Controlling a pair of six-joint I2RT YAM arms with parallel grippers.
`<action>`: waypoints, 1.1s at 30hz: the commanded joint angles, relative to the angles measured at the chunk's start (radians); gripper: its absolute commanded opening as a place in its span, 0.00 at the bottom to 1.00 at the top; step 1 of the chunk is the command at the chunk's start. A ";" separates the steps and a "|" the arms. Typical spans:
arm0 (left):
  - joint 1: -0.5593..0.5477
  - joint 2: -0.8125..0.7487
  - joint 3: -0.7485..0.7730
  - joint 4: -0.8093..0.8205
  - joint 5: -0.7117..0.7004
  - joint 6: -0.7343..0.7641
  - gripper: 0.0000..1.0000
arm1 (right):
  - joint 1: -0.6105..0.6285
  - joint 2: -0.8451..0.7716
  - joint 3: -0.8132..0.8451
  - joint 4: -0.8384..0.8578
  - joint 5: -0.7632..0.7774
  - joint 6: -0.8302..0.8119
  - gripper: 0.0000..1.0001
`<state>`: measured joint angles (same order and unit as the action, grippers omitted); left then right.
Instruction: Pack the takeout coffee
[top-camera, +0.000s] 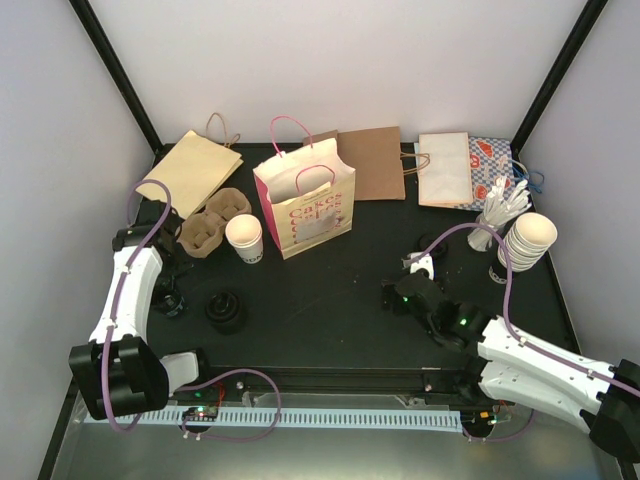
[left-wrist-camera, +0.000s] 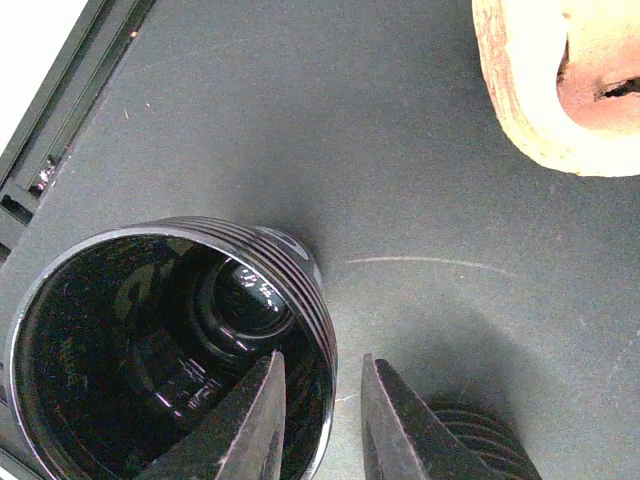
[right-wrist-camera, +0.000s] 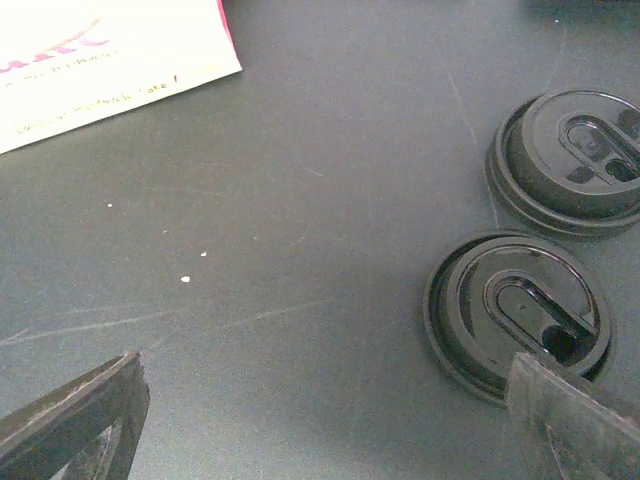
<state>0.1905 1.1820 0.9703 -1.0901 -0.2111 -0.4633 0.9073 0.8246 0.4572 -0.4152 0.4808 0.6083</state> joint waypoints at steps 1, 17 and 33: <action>0.008 0.001 0.018 0.007 0.020 0.008 0.23 | -0.005 0.002 0.005 0.027 0.028 0.016 1.00; 0.008 0.012 0.011 0.011 0.031 0.010 0.08 | -0.005 0.014 0.008 0.029 0.024 0.015 1.00; 0.007 0.037 0.008 0.006 0.038 0.012 0.07 | -0.004 0.021 0.011 0.027 0.024 0.015 1.00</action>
<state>0.1909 1.2194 0.9699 -1.0836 -0.1761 -0.4473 0.9073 0.8455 0.4572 -0.4103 0.4805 0.6083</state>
